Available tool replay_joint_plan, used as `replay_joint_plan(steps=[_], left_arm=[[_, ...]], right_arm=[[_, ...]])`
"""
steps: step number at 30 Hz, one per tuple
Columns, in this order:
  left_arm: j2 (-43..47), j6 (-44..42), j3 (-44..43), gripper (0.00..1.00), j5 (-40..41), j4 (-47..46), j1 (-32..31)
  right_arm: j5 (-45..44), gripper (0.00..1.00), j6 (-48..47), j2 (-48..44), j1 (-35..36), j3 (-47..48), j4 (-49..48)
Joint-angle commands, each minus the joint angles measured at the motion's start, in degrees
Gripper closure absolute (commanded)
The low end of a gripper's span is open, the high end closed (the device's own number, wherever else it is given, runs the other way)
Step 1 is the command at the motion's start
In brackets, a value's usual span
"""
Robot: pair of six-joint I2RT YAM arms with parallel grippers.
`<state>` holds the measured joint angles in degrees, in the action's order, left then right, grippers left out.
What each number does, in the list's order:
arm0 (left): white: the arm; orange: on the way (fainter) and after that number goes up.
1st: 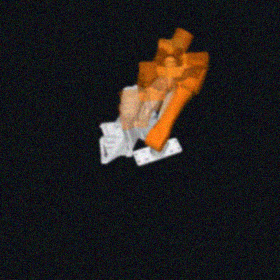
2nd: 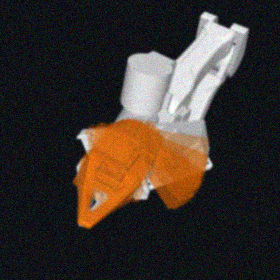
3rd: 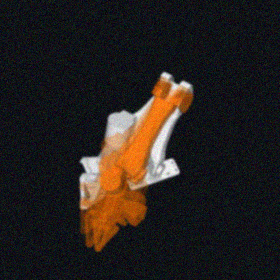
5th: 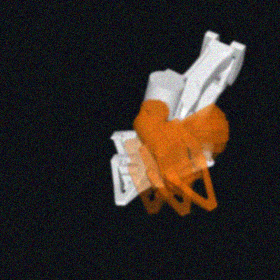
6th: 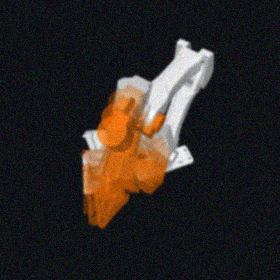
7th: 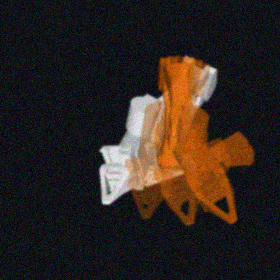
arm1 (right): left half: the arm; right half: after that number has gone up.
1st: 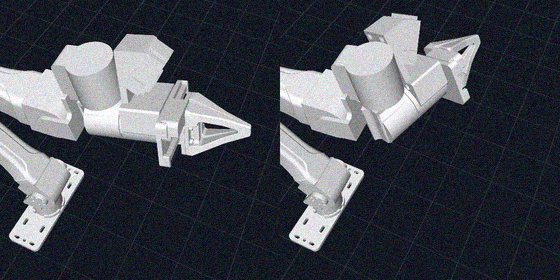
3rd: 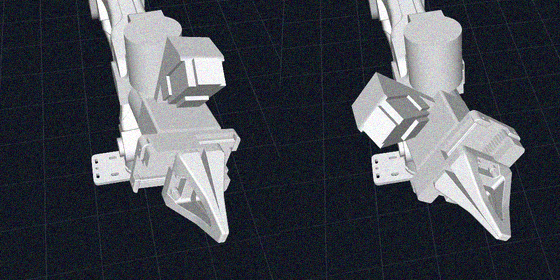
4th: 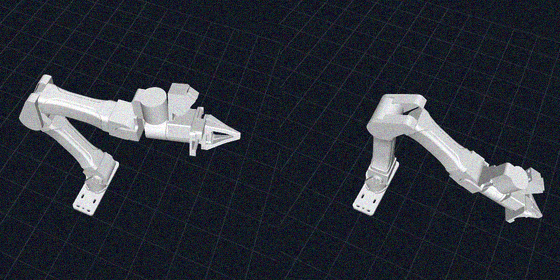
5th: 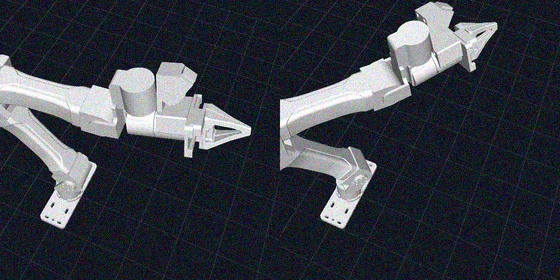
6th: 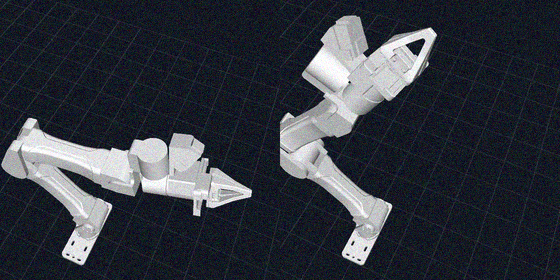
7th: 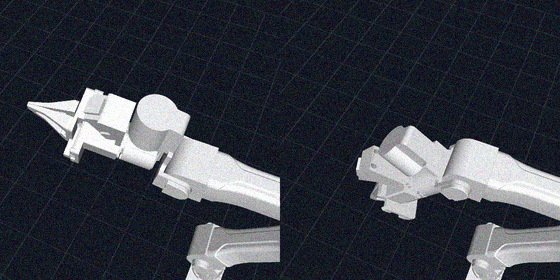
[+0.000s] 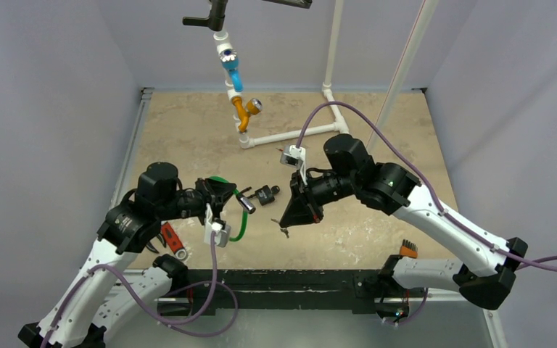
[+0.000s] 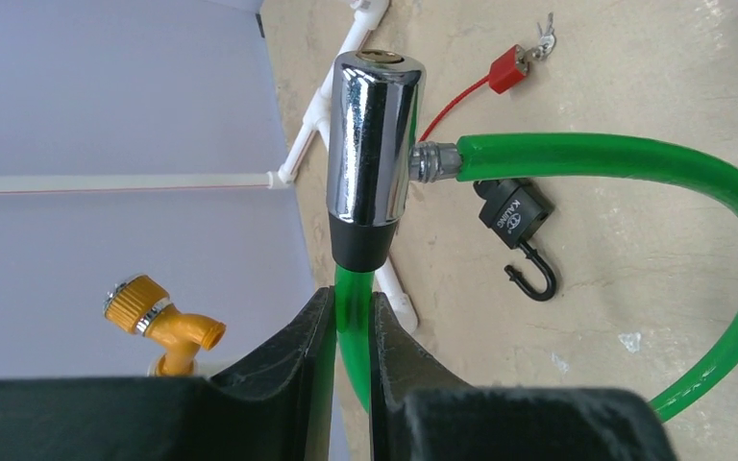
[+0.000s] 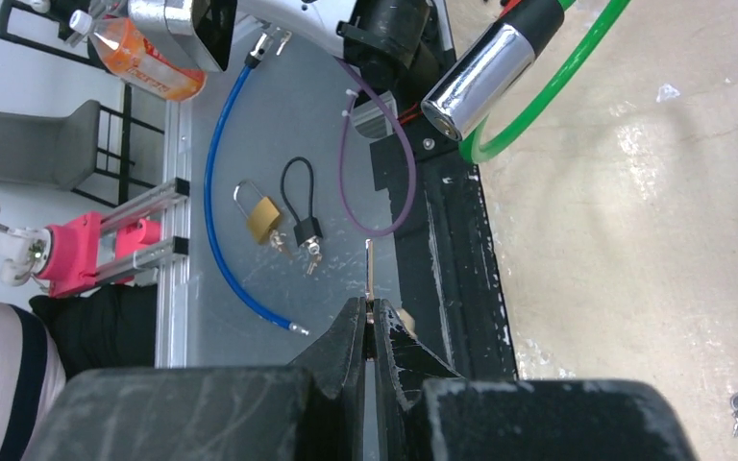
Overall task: Unlock with the key
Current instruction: Unlock the lock.
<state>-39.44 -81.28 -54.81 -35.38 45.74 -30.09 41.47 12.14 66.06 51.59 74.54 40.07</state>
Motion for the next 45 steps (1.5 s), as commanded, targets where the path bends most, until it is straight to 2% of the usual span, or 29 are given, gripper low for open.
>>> replay_joint_plan(steps=[1, 7, 22, 45], left_arm=[[0.1, -1.6, 1.5, 1.00, 0.6, -8.0, -0.4], [0.4, -2.9, 4.5, 1.00, 3.1, -9.9, -0.4], [3.2, -6.3, 9.3, 1.00, 5.0, -12.0, -0.4], [4.8, -7.8, 10.6, 1.00, 4.3, -12.3, -0.4]], right_arm=[[-0.6, 1.00, -0.7, -0.4, 0.2, -0.3, -0.2], [-3.2, 1.00, 3.3, 1.4, 0.3, -3.7, -6.1], [-1.0, 1.00, 6.7, 8.4, 0.2, -5.0, -13.4], [-3.4, 1.00, 6.3, 11.1, 0.2, -4.4, -14.2]])
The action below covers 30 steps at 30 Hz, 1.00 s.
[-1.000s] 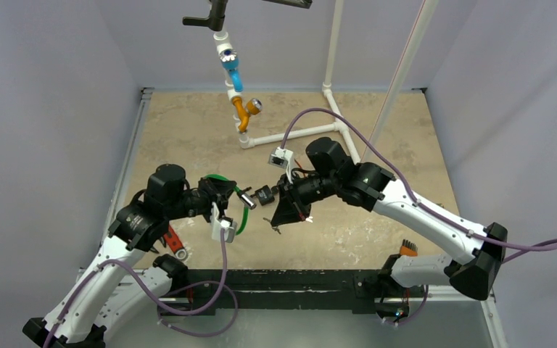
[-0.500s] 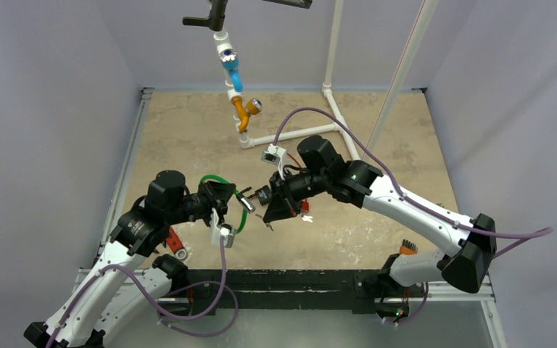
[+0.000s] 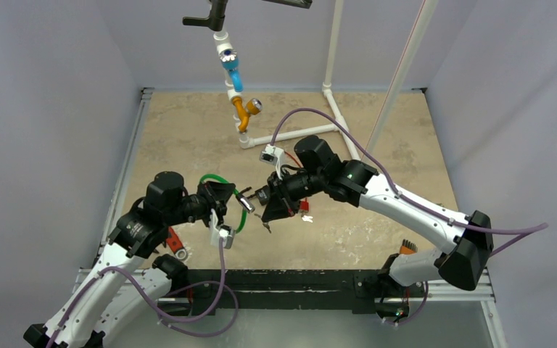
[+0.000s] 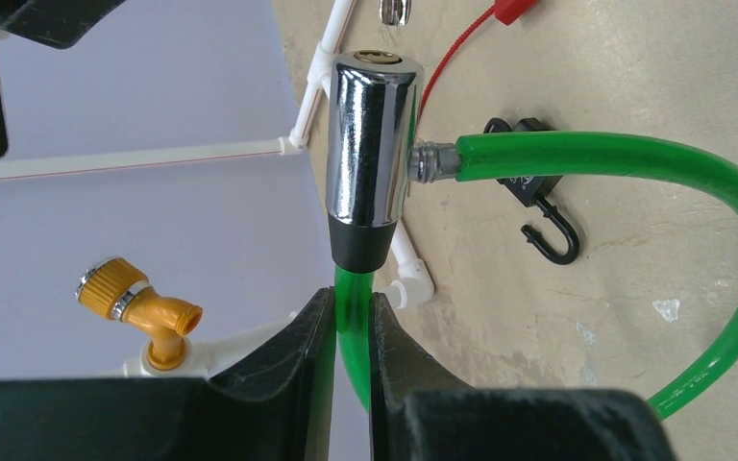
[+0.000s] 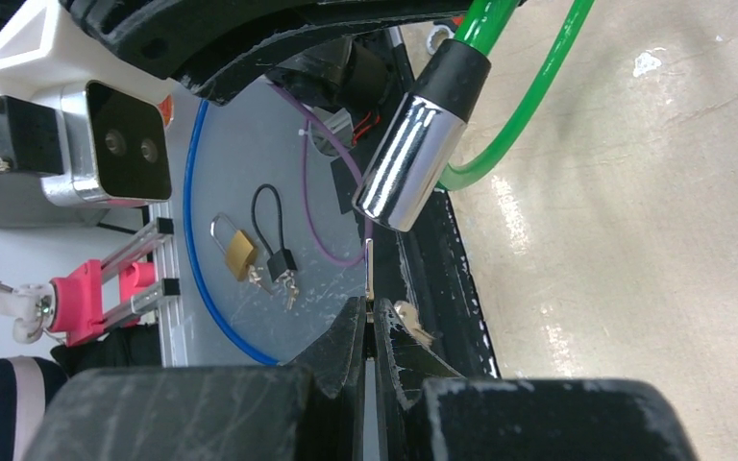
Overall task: Unlock with the key
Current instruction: Unlock the lock.
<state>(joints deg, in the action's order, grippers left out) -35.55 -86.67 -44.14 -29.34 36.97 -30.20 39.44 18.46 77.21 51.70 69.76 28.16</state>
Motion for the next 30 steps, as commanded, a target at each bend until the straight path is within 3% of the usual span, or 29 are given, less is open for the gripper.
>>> replay_joint_plan(steps=[1, 30], left_arm=[[1.0, -2.5, -0.1, 1.00, -1.8, -3.5, -0.3], [1.3, -4.7, 0.3, 1.00, -2.4, -1.5, -0.8]], right_arm=[[-1.4, 1.00, 0.0, 0.0, 0.1, 0.3, -2.3], [-7.7, 1.00, 1.1, 0.8, 0.1, 1.5, -3.7]])
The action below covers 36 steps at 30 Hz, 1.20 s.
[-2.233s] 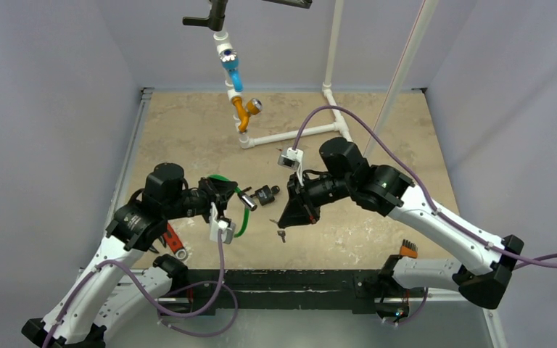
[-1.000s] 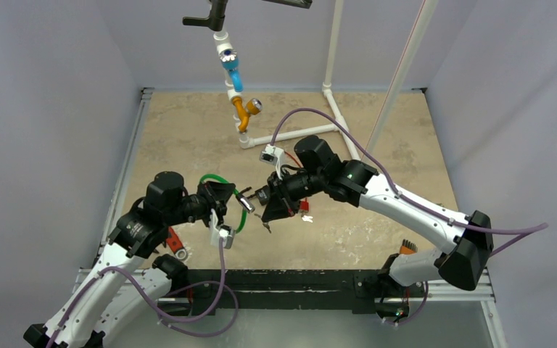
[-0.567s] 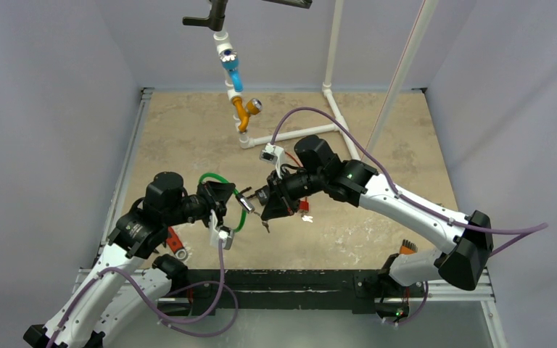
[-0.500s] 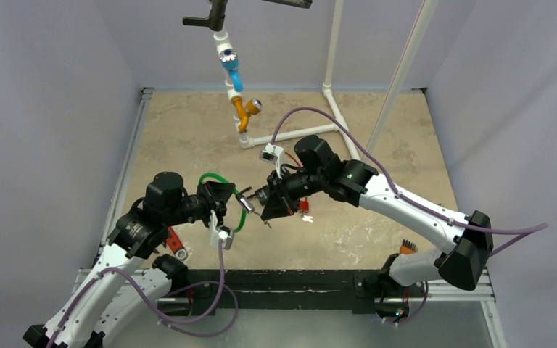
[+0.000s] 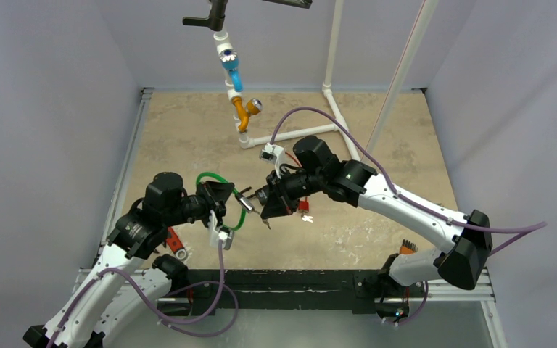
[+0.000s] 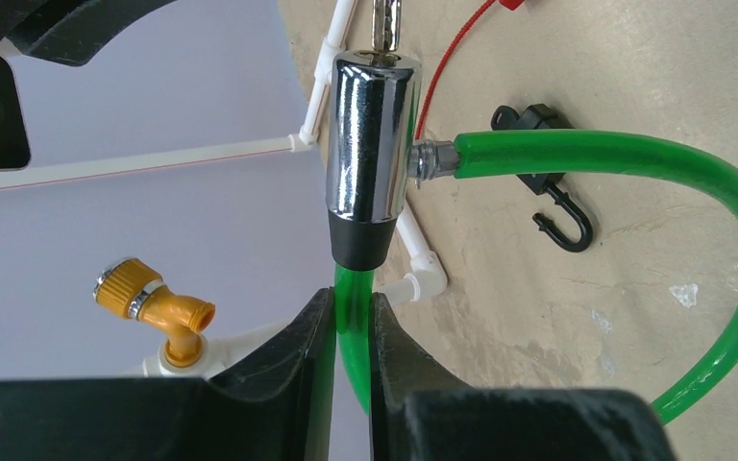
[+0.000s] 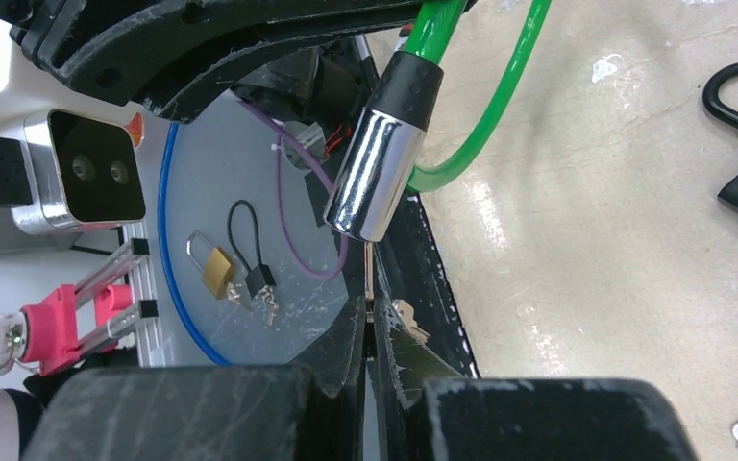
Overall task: Unlock with the key
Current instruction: Unlock the lock.
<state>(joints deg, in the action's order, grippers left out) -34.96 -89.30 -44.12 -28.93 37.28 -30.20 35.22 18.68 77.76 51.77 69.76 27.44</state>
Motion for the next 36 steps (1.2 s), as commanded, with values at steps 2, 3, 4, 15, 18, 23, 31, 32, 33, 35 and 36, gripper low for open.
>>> replay_joint_plan(steps=[2, 3, 4, 15, 18, 23, 31, 32, 33, 35, 36], left_arm=[[0.5, -2.2, 0.2, 1.00, -2.4, -1.4, -1.0], [0.4, -2.4, 0.1, 1.00, -2.0, -0.9, -1.0], [0.2, -2.5, 0.0, 1.00, -1.6, -0.4, -1.2], [-1.5, -0.6, -0.5, 1.00, 1.7, 0.5, -1.9], [-1.6, 0.5, -0.5, 1.00, 2.5, -0.5, -2.0], [-1.7, 7.9, -1.2, 1.00, 6.7, -3.7, -2.0], [-1.3, 21.1, -1.9, 1.00, 11.3, -5.1, -2.7], [-0.5, 22.3, -1.1, 1.00, 11.6, -5.7, -2.7], [0.2, 23.4, -0.6, 1.00, 11.7, -6.3, -2.7], [1.4, 24.7, 0.8, 1.00, 11.7, -7.1, -2.8], [1.8, 25.3, 1.3, 1.00, 11.8, -7.6, -2.8]], right_arm=[[-4.6, 1.00, 1.7, -0.1, 0.0, 1.2, -3.9], [-4.9, 1.00, 2.2, -0.3, 0.0, 1.0, -4.5], [-5.4, 1.00, 2.7, -0.6, 0.0, 0.7, -5.3], [-7.7, 1.00, 5.4, -0.1, 0.4, -1.7, -10.5], [-8.3, 1.00, 5.6, 0.6, 0.7, -1.9, -11.2], [-9.2, 1.00, 6.3, 0.0, 1.0, -3.9, -13.0], [-10.6, 1.00, 4.3, -3.2, 1.0, -4.8, -12.9], [-10.9, 1.00, 3.9, -4.2, 1.0, -5.1, -12.7], [-11.8, 1.00, 3.6, -5.3, 0.9, -5.6, -12.8], [-13.1, 1.00, 3.5, -7.8, 0.9, -7.0, -13.6], [-13.7, 1.00, 3.6, -8.9, 0.9, -7.5, -13.8]])
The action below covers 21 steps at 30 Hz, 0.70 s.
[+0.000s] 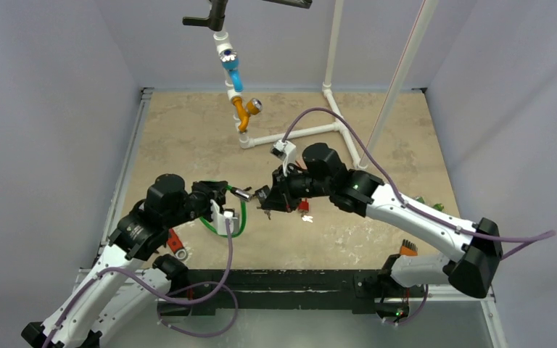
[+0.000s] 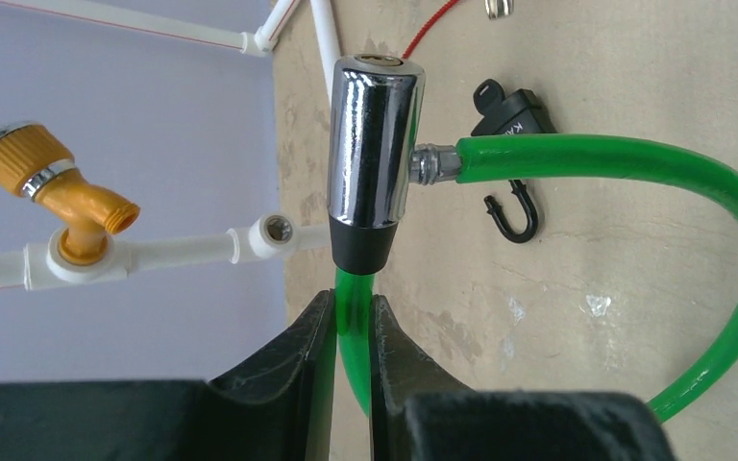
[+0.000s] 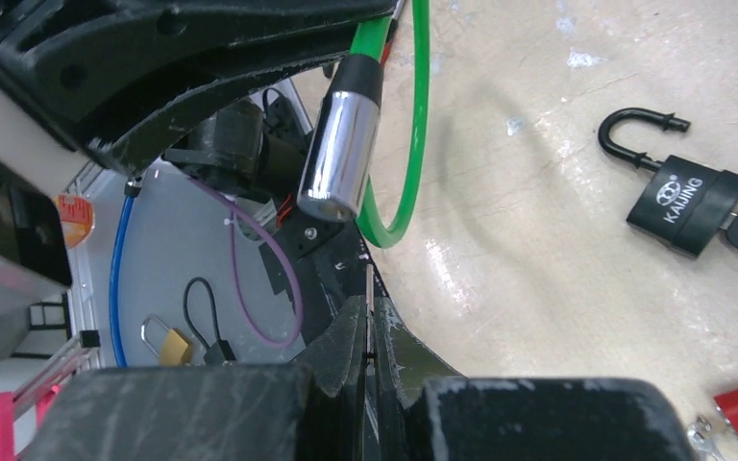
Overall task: Unlock with the key
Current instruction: Unlock the lock.
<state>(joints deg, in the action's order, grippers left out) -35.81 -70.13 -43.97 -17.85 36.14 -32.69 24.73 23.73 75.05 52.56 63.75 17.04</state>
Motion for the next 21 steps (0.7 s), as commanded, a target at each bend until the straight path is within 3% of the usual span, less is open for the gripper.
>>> replay_joint_plan(steps=[1, 10, 21], left_arm=[[3.0, 6.7, 1.4, 1.00, 0.8, -6.8, -0.3], [2.5, 9.0, 1.8, 1.00, 1.1, -8.0, -1.7], [2.8, 8.7, 2.3, 1.00, 1.6, -8.2, -2.0]], right_arm=[[-3.7, 1.00, -1.4, -7.1, 0.1, -1.9, -3.6], [-5.9, 1.00, 0.6, -11.5, 0.1, -4.2, -8.7], [-3.8, 1.00, 3.4, -8.8, 0.1, -6.5, -14.3]])
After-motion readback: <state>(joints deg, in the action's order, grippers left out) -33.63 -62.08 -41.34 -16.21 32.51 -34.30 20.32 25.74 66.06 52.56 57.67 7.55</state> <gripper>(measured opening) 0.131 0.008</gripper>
